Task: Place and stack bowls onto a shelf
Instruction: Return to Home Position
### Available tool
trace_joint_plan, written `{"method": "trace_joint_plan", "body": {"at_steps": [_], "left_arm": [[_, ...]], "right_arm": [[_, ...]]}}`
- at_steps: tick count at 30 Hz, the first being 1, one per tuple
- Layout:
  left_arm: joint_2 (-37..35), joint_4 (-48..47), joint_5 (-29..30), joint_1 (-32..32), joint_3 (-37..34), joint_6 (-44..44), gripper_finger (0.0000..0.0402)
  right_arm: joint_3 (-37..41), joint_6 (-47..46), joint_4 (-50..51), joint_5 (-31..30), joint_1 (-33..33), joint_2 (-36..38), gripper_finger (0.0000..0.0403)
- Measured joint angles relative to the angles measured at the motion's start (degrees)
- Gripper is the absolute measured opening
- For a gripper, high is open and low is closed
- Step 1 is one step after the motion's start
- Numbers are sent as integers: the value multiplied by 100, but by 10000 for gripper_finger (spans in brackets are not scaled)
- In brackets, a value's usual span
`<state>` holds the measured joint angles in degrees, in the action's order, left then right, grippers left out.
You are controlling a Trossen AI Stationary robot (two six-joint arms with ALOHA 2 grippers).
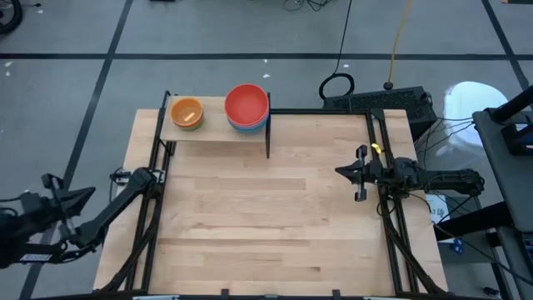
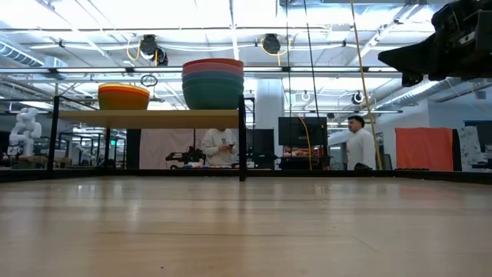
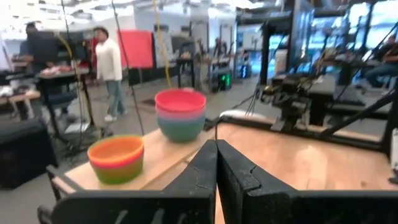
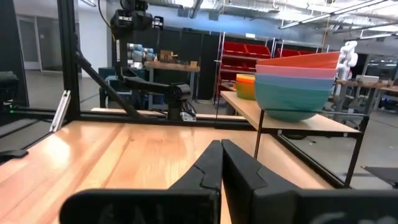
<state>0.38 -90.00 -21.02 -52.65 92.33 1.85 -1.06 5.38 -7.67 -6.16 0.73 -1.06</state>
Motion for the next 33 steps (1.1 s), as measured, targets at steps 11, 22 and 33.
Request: {"method": "trace_joint_plan", "body": {"at_steps": [11,22,33], "left_arm": [[-2,173,-209,-437,-1619,422,4],[-7,2951,-1446,-521,-3640,345,3],[-9,5494,-2649,-519,-5618,-396,4]], "right_arm": [[6,-17,25,-5,0,1,0],[7,-19,23,-6,0,0,0],[7,-21,23,-6,0,1,0]]}}
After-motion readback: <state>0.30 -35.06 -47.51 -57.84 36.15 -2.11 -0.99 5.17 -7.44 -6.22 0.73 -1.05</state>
